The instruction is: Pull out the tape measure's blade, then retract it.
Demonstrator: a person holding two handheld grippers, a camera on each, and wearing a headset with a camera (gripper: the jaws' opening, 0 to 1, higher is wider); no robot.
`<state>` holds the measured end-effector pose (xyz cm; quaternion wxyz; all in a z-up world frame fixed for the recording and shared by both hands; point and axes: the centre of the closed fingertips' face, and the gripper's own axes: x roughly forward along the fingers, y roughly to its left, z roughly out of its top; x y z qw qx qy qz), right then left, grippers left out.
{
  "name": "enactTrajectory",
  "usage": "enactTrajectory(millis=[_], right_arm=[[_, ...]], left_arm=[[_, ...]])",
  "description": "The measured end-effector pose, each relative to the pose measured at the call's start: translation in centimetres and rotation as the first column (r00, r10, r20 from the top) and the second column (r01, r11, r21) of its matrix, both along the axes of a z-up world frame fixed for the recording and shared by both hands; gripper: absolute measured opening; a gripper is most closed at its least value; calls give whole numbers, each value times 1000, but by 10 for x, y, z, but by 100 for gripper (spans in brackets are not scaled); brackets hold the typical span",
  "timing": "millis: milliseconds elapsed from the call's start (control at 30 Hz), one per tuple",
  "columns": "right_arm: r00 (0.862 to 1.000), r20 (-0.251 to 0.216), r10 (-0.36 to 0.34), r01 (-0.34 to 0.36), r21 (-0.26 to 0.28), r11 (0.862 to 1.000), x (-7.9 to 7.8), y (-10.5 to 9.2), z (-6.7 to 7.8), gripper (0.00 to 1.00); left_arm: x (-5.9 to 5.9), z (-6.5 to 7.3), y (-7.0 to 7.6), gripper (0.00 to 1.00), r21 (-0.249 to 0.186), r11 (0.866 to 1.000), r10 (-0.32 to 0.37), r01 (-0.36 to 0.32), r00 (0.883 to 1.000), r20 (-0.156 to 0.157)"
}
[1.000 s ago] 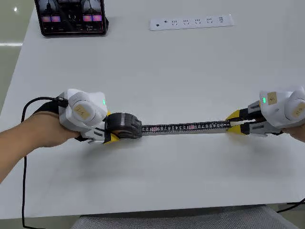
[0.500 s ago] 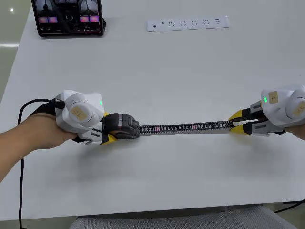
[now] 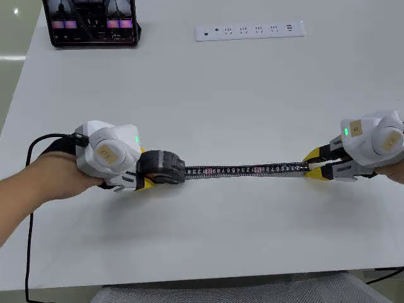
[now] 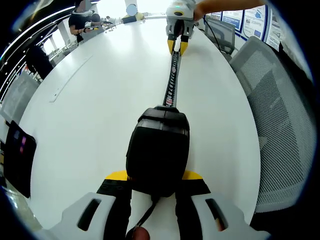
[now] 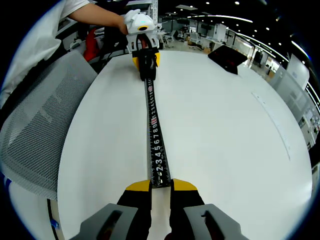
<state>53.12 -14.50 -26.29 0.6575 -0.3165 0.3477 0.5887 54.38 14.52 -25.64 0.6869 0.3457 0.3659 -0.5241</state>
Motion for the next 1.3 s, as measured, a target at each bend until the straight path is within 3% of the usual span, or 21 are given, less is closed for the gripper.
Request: enactTrajectory(millis=[333,633,767,1133,1233,1300], right_arm=[[1000,-13,-2,2,-18,1000,1,0,-1,11],[1000,-16,16,-17,-54,998,-1,-2,-2,12],[999,-31,-18,17,-34,999,-1,0,0,14],[998,-43,-42,41,-36,999,-3,1,0,21],[997,-45,-62,61,-21,998,-1,1,3,23],[989,-82,-125,130,51,990,1,8,11,24]], left_arm=[[0,0,0,29,-1,1000,0,0,1000,1],[0,2,-1,30,-25,999,28,-28,999,-17],[-3,5,-4,37,-51,998,35,-37,998,-43],[-1,7,-1,40,-79,994,65,-69,996,-56],[-1,9,-1,41,-92,993,74,-79,995,-65],[-1,11,-1,41,-107,989,90,-97,993,-73]])
